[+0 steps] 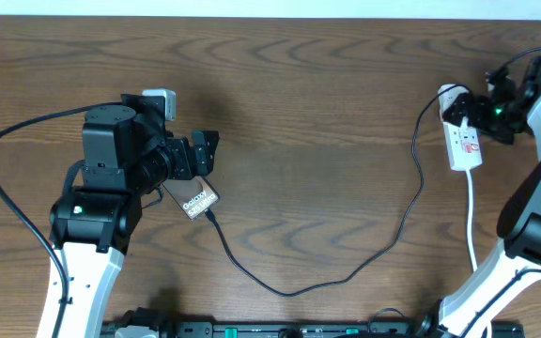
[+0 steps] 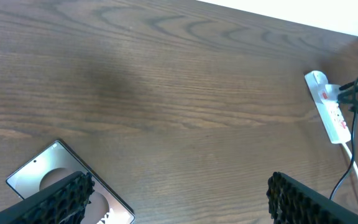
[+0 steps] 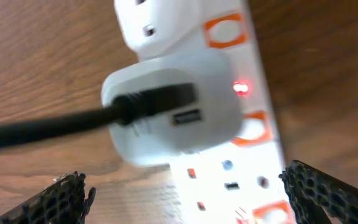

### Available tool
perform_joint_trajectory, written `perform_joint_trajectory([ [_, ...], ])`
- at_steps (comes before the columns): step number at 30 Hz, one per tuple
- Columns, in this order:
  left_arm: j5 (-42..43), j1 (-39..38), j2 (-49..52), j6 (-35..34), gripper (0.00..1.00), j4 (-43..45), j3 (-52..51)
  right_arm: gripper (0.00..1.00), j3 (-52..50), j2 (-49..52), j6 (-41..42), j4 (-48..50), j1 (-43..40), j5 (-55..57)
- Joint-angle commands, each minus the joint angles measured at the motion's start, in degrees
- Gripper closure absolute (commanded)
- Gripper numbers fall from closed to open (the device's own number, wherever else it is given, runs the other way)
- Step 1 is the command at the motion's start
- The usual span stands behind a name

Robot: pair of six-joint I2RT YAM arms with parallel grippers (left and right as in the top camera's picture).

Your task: Plug charger to phone and switch on socket

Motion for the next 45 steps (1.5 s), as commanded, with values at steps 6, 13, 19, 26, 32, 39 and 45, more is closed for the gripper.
perform_joint_trajectory([
  [6,-0.76,-0.13,-0.04,-0.11,0.08,-0.09,1.38,0.01,-0.22,-9.60,3.65,-2.84,-0.50,8.26],
  [13,-0.74,-0.13,-0.04,-0.11,0.08,-0.13,1.38,0.01,-0.22,-15.50,8.11,-6.12,-0.44,8.76],
  [19,-0.74,-0.13,-0.04,-0.11,0.08,-0.15,1.38,0.01,-0.22,-19.56,13.18,-10.45,-0.39,6.82],
  [26,-0.74,-0.13,-0.04,-0.11,0.08,-0.15,1.38,0.01,-0.22,-19.71,13.38,-10.73,-0.42,6.67],
  [32,-0.74,-0.13,-0.04,-0.11,0.08,-0.15,1.38,0.01,-0.22,-19.71,13.38,-10.71,-0.44,6.64],
  [39,-0.74,-0.13,-0.04,-0.11,0.08,-0.15,1.38,0.01,-0.22,-19.71,13.35,-10.73,-0.44,6.64],
  [45,-0.74,-0.13,-0.04,-0.11,0.08,-0.15,1.38,0.01,-0.22,-19.71,13.35,-10.71,-0.44,6.67],
])
